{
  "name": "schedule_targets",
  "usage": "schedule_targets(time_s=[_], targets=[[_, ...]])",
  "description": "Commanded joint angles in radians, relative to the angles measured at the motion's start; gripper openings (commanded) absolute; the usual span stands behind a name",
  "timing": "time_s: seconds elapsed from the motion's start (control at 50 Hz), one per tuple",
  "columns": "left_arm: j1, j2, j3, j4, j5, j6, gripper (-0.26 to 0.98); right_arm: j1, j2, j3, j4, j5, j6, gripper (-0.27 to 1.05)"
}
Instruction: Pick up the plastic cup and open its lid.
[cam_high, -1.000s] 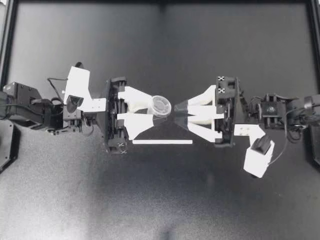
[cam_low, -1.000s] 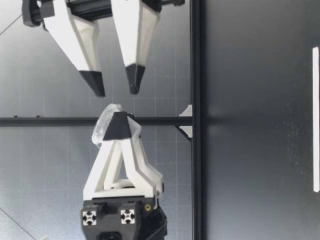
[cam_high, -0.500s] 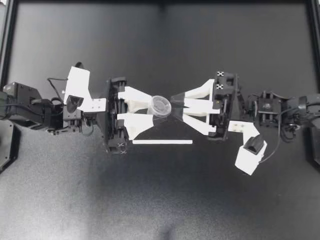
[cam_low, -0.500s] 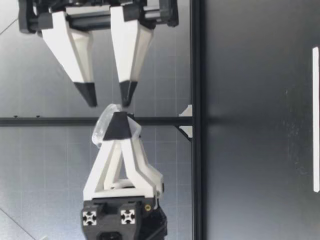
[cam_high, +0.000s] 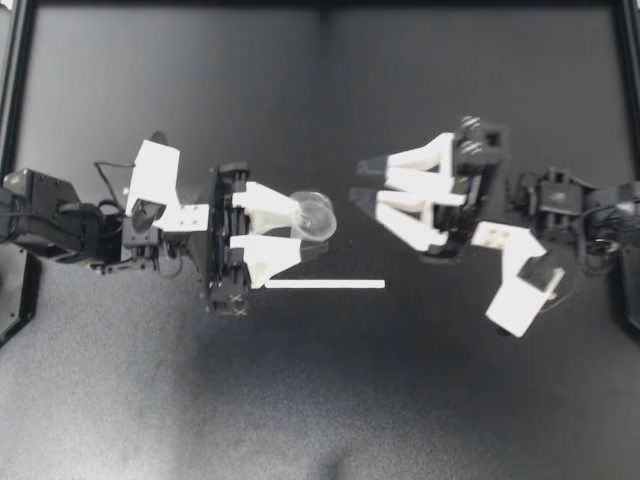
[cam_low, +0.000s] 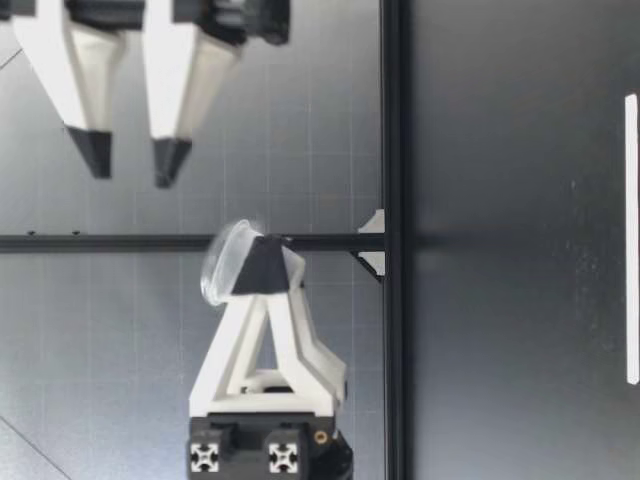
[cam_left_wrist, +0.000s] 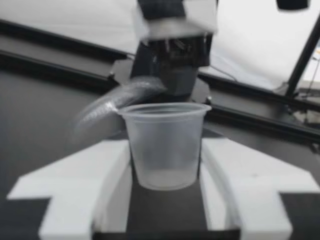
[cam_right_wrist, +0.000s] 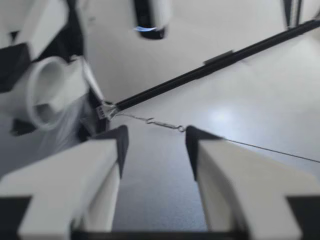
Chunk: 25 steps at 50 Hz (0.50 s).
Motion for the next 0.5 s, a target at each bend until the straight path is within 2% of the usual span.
schedule_targets(time_s=[0.0,0.1,0.22,0.48], targets=[[0.0,-0.02,-0.008,0.003,-0.005,0.005,0.19,-0.008,-0.023,-0.002,0.003,-0.009,0.008,0.53],[0.0,-0.026,-0.005,0.003,-0.005,0.023,0.19,0.0,-0.008,0.003,0.003,-0.008,0.025,0.53],[-0.002,-0.035,0.008,0.005,-0.005,0.063,0.19,0.025,0.015,0.002,0.003,0.006,0.132,0.53],[0.0,-0.086,0.046,0.005,-0.003,0.163,0.19,0.072,0.031,-0.018,-0.002,0.106,0.634,0.52]])
